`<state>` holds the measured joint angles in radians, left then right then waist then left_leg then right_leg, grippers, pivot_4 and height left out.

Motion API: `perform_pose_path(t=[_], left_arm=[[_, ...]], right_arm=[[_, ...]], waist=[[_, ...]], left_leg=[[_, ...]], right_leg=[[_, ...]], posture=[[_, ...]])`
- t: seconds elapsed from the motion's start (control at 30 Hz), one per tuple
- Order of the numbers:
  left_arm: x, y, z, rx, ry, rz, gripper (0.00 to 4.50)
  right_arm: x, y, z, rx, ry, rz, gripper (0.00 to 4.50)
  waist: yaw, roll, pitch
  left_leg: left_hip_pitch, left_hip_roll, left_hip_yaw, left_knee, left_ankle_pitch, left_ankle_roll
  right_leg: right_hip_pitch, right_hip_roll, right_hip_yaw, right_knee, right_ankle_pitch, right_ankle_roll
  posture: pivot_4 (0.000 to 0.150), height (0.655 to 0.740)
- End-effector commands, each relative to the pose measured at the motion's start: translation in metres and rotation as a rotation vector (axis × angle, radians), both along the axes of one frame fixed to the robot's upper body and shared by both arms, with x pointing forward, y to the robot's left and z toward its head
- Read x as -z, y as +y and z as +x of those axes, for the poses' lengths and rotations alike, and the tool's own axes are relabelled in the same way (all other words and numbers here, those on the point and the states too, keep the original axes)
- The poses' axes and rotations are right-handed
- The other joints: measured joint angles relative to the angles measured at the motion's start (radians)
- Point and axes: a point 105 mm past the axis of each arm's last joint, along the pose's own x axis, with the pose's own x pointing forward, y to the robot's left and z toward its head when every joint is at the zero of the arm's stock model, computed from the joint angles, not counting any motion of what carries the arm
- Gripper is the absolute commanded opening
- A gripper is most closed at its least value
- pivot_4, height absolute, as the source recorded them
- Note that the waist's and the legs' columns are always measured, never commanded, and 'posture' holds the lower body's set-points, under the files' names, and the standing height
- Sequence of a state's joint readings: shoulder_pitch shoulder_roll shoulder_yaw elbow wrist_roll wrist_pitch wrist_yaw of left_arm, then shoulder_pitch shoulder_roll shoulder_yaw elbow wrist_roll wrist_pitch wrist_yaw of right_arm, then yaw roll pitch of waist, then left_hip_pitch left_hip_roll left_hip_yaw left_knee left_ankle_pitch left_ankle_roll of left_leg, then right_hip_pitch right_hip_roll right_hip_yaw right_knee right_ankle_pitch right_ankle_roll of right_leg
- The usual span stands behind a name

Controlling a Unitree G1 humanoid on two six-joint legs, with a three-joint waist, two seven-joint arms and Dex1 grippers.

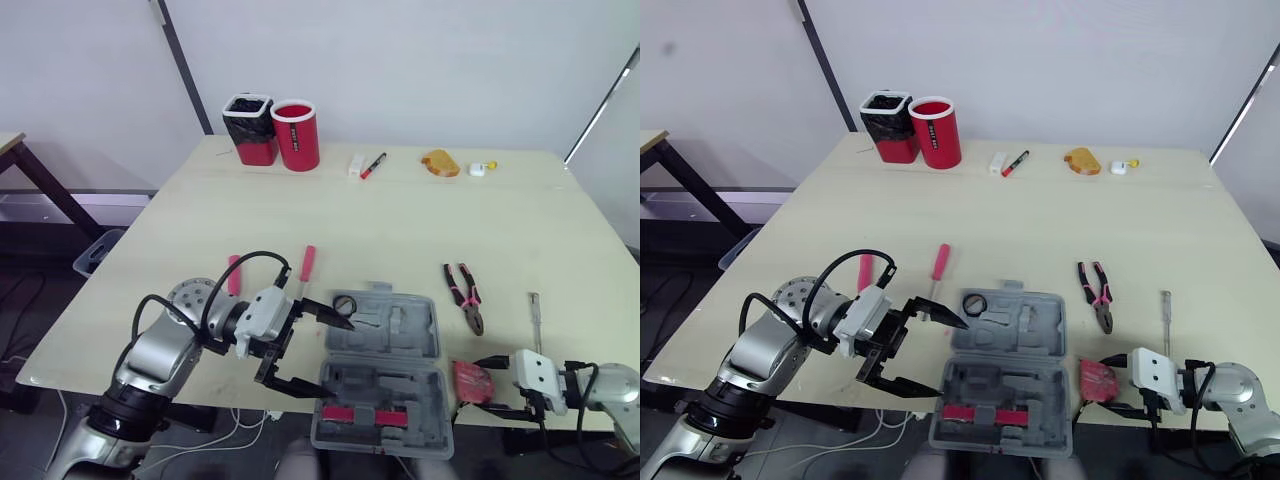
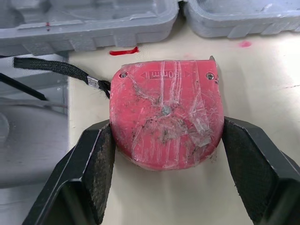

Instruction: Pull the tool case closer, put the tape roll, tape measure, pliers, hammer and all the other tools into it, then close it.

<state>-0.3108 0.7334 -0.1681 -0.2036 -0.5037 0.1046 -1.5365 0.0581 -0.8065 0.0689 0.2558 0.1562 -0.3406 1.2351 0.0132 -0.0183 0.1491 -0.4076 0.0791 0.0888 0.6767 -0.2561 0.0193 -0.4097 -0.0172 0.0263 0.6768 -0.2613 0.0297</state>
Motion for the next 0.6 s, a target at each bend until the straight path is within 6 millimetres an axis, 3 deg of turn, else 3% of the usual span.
perform_pose_path(t=[0.03,0.27,0.6], left_arm=[[-0.005,-0.003,-0.003,0.011,0.002,-0.03,4.5],[-0.004,-0.001,0.004,-0.055,0.015,-0.06,4.5],[0.001,0.004,0.015,-0.154,0.013,-0.085,4.5]], right_arm=[[-0.025,-0.009,0.002,0.022,-0.027,-0.009,2.89],[-0.066,-0.008,0.015,0.086,-0.052,-0.045,2.89],[-0.1,0.02,0.034,0.057,-0.08,-0.103,2.89]], waist=[[0.0,0.0,0.0],[-0.004,0.001,0.0],[-0.006,0.001,0.0]], left_leg=[[0.0,0.0,0.0,0.0,0.0,0.0],[0.002,0.0,0.002,0.0,0.0,0.0],[0.001,0.0,0.002,0.0,0.0,0.0]], right_leg=[[0.0,0.0,0.0,0.0,0.0,0.0],[0.0,0.001,0.002,0.002,0.0,0.0],[-0.001,0.0,0.002,0.001,0.0,0.0]], posture=[[0.15,0.74],[0.15,0.74],[0.15,0.74]])
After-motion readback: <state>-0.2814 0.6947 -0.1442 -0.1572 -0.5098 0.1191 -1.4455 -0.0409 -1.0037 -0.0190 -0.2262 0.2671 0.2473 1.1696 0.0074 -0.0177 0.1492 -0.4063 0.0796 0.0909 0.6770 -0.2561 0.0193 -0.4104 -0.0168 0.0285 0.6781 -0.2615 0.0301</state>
